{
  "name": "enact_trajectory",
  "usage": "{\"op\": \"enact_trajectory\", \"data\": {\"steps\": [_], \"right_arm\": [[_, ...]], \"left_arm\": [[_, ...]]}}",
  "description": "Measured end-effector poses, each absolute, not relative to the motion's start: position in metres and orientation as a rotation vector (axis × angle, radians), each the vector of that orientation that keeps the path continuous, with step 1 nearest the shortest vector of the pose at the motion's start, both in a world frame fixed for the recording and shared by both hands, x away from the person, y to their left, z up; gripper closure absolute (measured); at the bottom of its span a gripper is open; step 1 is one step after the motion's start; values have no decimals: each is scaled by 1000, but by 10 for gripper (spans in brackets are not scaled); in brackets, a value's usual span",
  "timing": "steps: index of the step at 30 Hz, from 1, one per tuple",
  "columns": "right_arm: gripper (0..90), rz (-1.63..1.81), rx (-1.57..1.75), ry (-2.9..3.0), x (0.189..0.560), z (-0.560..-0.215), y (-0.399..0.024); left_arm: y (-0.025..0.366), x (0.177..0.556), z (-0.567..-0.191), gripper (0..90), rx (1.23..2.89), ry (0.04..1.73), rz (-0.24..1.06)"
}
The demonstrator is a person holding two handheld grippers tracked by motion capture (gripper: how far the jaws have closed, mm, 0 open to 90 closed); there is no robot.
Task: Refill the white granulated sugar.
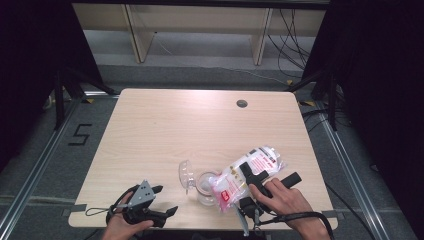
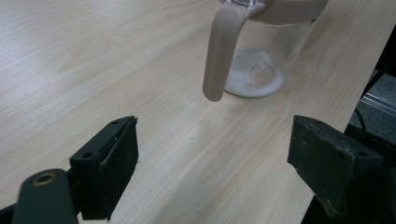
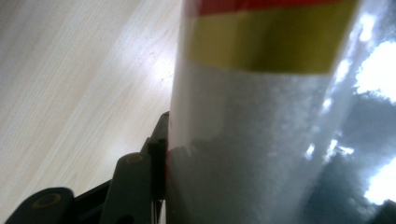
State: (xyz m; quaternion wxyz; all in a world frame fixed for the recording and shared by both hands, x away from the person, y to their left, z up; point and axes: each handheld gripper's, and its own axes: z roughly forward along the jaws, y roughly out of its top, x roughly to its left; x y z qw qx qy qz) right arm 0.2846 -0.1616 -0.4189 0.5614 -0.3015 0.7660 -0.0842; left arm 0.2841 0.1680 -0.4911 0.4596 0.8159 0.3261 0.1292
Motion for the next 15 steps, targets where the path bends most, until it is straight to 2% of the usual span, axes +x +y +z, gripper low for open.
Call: {"op": "enact_trajectory", "data": {"steps": [15], "right_arm": [[553,-206,-714,1805,284,-418,-163]], "left_arm": [[168,285,-492,158,2008,803,319]]}}
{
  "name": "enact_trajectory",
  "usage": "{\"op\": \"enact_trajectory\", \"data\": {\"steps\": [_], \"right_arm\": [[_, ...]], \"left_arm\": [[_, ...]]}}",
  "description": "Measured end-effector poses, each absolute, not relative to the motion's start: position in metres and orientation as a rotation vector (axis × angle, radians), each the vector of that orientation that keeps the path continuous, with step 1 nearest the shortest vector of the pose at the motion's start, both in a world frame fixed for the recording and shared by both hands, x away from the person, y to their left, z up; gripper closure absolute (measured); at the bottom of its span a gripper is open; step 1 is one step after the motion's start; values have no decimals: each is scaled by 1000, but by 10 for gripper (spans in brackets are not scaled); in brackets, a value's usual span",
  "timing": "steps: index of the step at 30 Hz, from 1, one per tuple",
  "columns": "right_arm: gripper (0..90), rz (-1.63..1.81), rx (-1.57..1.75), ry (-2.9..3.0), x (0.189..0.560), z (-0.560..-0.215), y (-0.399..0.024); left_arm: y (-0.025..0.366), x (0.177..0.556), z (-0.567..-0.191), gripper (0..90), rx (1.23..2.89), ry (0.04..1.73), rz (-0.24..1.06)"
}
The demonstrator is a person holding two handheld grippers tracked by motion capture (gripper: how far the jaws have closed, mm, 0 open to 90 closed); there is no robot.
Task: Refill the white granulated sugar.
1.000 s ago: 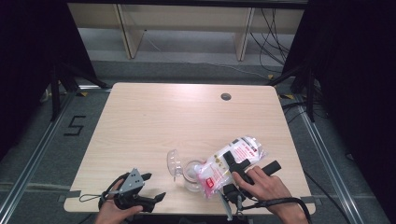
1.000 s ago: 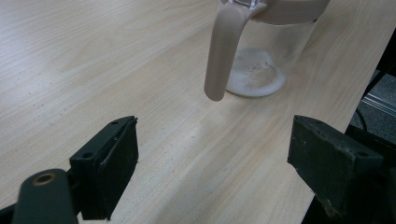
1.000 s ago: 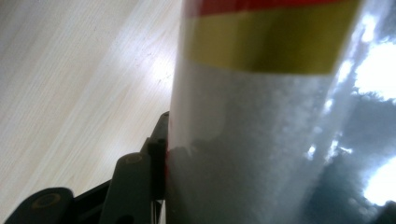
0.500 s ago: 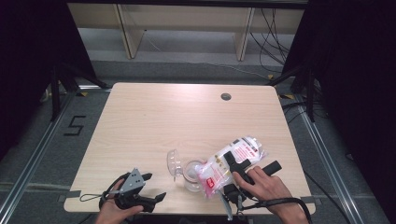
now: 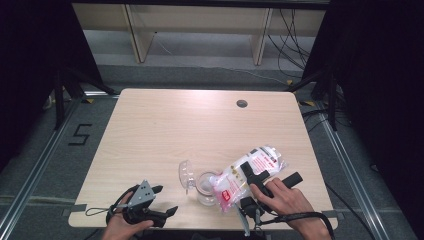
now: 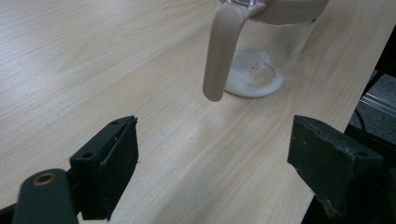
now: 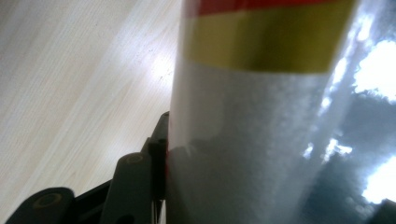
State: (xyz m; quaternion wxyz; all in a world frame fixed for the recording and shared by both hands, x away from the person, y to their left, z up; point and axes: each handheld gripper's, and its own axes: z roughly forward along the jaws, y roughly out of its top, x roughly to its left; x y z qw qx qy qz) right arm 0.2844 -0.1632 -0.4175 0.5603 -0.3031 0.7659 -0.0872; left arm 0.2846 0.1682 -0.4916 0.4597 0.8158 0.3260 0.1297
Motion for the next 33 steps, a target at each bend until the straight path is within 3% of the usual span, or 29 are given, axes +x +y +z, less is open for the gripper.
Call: {"op": "enact_trajectory", "data": {"steps": [33], "right_arm": [[557,-218,-717,1794,283,-414,-163]], "left_arm": [[170,286,-491,158,2034,796,332]]}}
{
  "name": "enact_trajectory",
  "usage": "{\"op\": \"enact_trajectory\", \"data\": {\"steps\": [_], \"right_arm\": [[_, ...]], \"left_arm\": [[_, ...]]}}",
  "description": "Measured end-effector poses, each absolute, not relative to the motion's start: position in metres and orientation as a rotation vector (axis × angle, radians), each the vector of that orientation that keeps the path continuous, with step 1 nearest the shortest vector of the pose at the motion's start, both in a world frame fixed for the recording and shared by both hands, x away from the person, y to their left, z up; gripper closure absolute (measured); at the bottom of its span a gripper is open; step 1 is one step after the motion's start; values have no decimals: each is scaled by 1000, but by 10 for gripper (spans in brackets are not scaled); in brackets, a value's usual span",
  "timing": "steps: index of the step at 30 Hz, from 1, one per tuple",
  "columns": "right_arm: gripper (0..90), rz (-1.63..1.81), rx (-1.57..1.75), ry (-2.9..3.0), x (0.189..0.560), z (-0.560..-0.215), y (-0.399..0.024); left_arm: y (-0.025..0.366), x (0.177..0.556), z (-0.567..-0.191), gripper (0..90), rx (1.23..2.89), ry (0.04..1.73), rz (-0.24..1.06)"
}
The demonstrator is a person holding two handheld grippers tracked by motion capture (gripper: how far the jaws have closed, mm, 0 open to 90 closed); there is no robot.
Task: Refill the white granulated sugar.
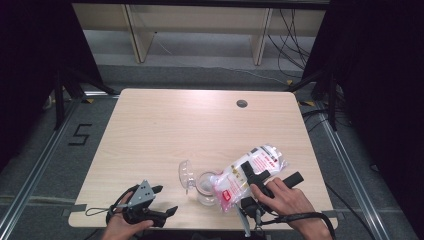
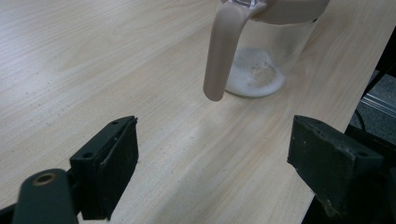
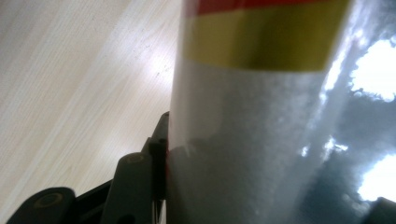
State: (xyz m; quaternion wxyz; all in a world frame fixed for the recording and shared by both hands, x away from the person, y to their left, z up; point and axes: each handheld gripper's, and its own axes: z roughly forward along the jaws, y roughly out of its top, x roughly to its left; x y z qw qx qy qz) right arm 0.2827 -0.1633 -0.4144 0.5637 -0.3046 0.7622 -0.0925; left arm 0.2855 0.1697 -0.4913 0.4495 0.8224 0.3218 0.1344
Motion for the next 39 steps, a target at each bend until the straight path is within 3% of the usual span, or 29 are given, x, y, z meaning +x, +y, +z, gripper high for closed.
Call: {"op": "enact_trajectory", "data": {"steps": [39], "right_arm": [[563,-214,-691,1809,282,-415,-166]], "left_arm": [[166,286,-492,158,2006,798,308]]}}
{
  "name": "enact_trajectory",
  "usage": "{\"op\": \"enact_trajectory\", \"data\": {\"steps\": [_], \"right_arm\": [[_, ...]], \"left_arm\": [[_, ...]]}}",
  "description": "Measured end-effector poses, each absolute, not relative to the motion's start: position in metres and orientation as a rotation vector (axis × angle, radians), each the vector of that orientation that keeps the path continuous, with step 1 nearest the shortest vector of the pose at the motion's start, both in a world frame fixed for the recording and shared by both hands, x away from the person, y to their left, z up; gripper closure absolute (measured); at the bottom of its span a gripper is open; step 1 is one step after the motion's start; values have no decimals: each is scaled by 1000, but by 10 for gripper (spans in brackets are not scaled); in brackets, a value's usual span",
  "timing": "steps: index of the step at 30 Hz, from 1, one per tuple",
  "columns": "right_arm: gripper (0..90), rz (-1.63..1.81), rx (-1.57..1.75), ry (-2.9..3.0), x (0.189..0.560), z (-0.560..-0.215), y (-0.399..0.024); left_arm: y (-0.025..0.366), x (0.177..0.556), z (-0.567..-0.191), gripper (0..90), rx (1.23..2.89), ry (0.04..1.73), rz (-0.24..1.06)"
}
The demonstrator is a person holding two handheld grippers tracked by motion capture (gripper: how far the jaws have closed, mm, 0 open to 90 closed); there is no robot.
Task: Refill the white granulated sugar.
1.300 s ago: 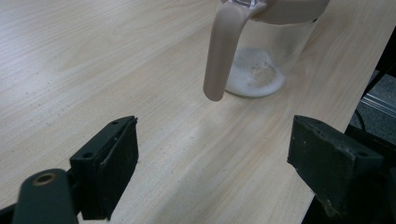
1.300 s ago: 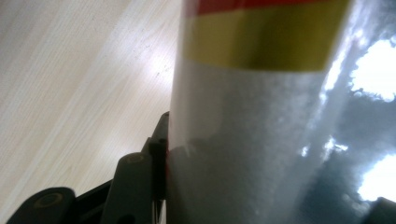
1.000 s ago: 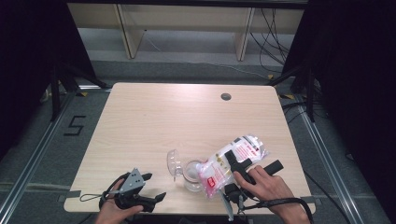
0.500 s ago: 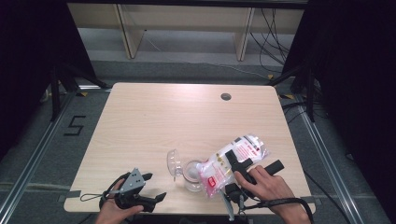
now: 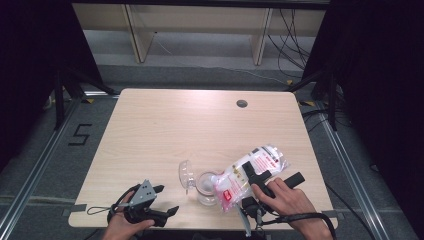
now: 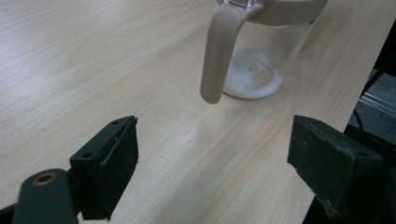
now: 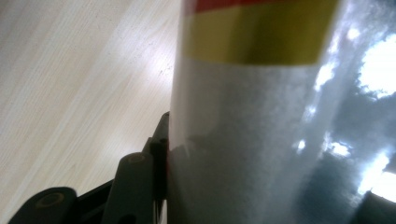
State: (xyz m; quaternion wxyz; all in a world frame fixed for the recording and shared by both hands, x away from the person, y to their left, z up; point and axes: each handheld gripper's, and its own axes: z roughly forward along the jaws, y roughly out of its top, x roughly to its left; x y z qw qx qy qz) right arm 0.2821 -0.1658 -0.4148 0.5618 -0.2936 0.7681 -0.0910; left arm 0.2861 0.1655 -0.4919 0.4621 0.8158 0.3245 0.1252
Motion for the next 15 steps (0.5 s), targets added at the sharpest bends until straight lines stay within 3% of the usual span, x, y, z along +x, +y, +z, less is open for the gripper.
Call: {"op": "enact_trajectory", "data": {"steps": [15], "right_arm": [[565,-209,-705,1808,283,-416,-164]], "left_arm": [[168,287,-491,158,2028,794,321]]}}
